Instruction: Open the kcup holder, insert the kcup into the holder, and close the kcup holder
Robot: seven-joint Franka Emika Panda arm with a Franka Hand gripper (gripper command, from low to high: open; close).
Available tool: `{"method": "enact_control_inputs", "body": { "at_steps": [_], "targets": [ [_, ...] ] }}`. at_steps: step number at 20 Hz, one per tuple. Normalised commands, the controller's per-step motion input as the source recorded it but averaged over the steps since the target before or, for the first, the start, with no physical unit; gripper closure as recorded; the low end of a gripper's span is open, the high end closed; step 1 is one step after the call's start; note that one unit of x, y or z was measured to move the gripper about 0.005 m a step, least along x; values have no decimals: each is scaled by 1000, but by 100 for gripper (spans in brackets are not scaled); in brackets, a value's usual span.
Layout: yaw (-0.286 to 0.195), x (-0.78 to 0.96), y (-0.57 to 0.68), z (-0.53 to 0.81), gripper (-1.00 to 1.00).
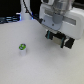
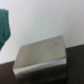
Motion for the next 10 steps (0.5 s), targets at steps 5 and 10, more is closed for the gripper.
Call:
{"method": "enact_control_inputs", "body": {
  "at_steps": [5,10],
  "targets": [
    [-236,-189,-426,249,-100],
    [-252,-299,-353,146,-100]
  ]
}}
